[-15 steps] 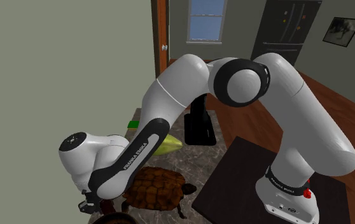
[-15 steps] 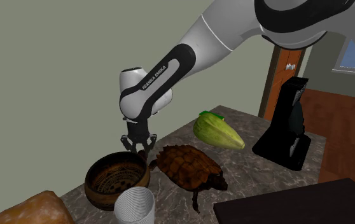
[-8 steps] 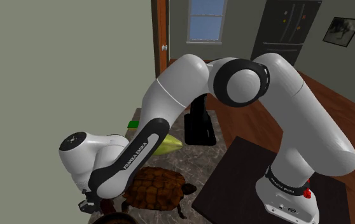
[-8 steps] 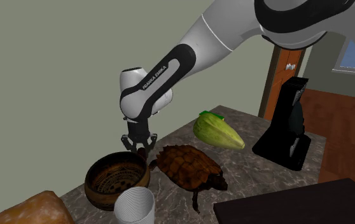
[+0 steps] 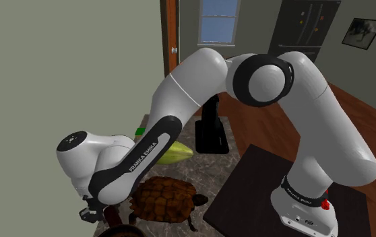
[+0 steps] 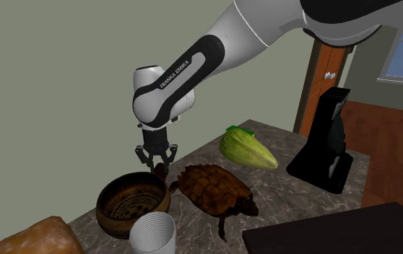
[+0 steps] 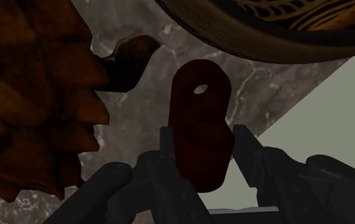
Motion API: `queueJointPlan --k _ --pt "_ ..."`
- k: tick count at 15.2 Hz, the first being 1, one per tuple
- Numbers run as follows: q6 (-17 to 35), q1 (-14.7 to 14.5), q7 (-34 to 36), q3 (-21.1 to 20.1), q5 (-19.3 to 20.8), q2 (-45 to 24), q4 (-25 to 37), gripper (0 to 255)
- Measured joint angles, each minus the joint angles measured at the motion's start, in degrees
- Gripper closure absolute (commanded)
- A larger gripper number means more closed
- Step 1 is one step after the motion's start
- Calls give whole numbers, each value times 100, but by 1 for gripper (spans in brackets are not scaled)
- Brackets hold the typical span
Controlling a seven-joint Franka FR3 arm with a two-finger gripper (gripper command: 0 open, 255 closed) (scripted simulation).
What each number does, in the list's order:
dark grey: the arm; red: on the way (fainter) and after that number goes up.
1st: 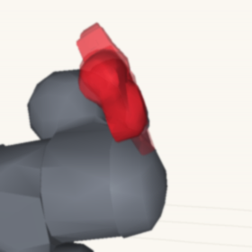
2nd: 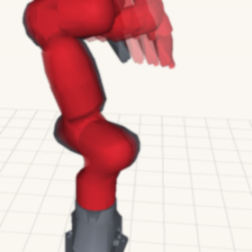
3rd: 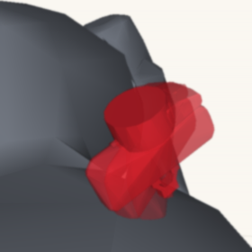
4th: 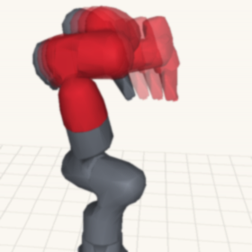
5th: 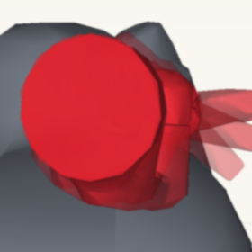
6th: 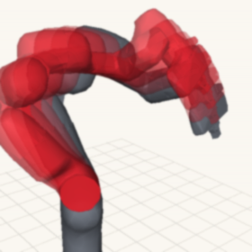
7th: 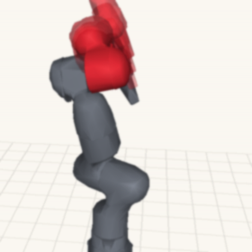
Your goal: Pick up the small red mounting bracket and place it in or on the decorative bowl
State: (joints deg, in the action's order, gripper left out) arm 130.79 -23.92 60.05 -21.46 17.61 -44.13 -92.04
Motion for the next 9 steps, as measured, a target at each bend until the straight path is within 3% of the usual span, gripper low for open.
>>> queueJointPlan --k 9 --pt "-407 114 -93 -137 -157 447 -31 255"
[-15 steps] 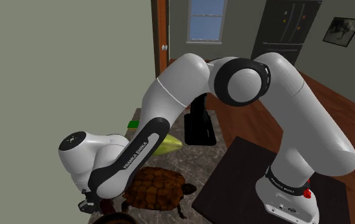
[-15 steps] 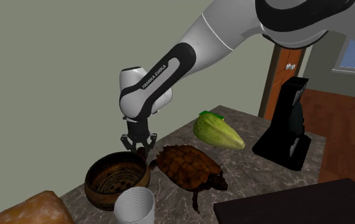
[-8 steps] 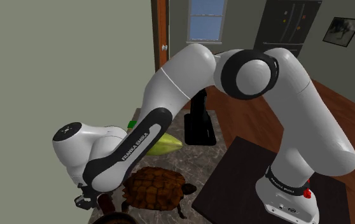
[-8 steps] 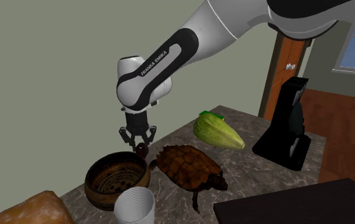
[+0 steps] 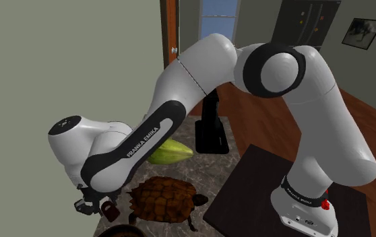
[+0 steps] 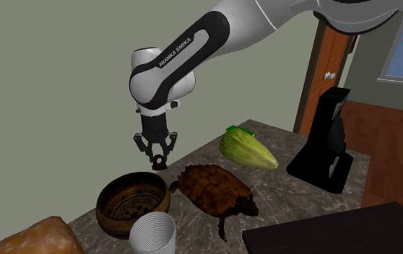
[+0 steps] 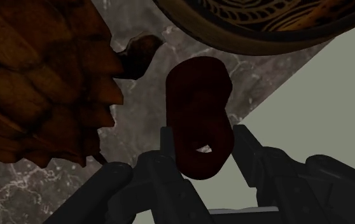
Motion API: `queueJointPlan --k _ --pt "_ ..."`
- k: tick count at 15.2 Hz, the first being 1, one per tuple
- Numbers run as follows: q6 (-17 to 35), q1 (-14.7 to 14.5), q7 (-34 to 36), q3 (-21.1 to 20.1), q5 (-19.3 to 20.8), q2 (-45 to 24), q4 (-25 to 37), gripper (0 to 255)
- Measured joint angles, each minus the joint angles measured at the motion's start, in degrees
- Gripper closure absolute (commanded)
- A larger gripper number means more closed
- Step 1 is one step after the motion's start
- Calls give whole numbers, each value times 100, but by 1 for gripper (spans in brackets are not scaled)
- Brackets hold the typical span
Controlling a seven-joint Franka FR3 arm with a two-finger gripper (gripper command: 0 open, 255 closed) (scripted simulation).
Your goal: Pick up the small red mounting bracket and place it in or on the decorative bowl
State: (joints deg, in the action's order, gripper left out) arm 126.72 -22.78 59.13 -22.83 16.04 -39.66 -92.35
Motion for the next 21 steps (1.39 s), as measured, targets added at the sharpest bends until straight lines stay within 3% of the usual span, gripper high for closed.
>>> queueJointPlan --k 17,21 --pt "-907 120 -146 -210 -289 674 263 255" --pt "-756 -17 158 -330 -347 975 -186 255"
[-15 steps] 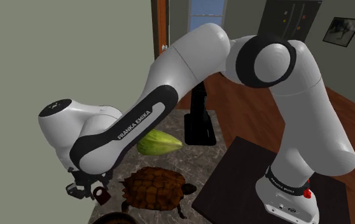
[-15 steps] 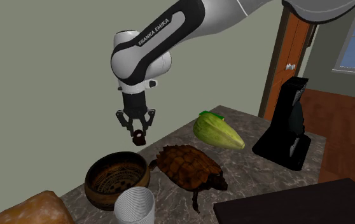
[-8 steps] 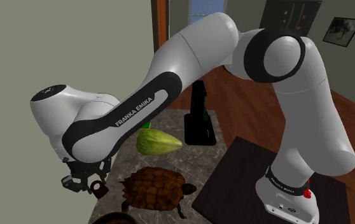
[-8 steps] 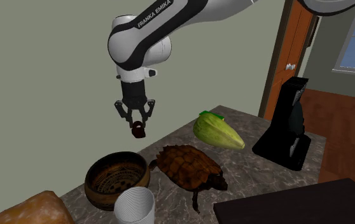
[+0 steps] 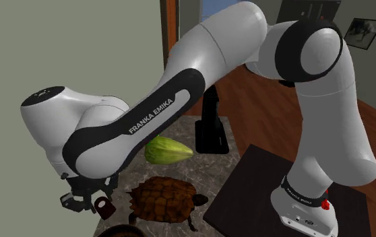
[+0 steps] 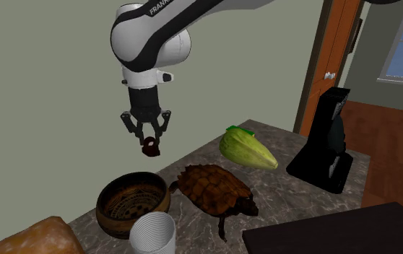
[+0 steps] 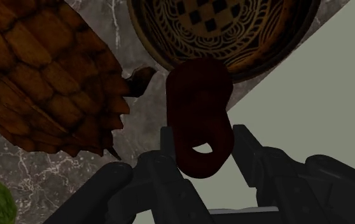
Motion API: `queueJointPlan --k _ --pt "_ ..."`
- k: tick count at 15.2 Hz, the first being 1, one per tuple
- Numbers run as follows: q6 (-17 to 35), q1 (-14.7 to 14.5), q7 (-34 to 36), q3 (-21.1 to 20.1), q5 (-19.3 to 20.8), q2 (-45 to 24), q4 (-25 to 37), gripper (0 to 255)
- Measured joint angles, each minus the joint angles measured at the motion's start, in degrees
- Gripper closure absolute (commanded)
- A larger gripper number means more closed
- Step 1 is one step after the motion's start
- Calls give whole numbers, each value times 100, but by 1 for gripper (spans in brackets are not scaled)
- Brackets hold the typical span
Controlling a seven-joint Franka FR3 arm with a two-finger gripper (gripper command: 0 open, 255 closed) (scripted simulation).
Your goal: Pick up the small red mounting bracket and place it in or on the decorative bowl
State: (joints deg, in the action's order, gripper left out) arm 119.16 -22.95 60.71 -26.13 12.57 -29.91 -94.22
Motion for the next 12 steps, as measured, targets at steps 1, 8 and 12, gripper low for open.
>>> queueJointPlan --k 1,8,12 --pt "61 -53 107 -39 -13 84 -143 255" --pt "313 -493 882 -317 -102 548 -847 255" --pt "513 -621 1080 -321 -31 459 -975 255"
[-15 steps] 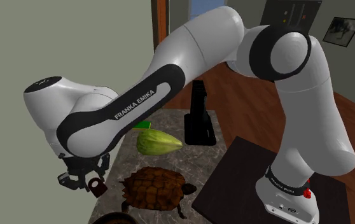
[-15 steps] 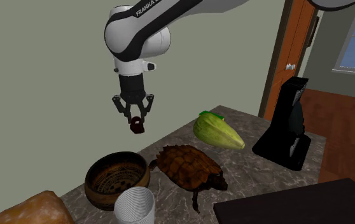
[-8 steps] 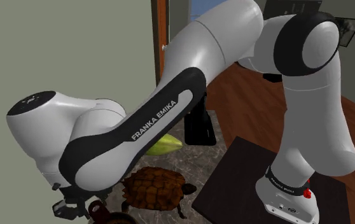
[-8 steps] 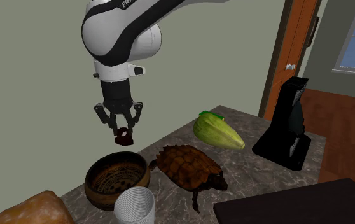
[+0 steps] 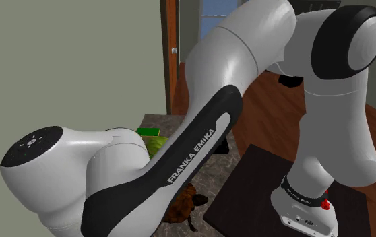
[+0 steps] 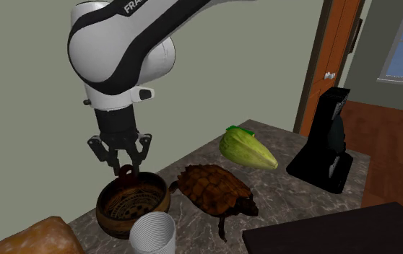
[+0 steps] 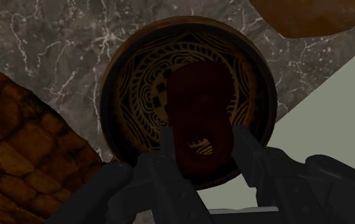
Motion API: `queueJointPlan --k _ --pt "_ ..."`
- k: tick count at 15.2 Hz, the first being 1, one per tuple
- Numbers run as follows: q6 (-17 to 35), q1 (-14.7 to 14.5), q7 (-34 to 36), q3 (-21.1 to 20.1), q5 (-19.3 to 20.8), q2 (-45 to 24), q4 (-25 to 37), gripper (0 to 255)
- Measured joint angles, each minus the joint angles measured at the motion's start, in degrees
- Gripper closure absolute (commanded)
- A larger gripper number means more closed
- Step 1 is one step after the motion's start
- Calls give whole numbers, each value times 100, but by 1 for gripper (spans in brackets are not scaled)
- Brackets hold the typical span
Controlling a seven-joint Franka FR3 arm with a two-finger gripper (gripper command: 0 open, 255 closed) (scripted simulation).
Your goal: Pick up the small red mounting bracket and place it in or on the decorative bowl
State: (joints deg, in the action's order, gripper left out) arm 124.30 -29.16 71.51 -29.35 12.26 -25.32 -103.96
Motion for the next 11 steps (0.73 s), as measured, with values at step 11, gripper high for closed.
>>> queueJointPlan --k 11 --pt "594 -141 181 174 284 -477 -161 255"
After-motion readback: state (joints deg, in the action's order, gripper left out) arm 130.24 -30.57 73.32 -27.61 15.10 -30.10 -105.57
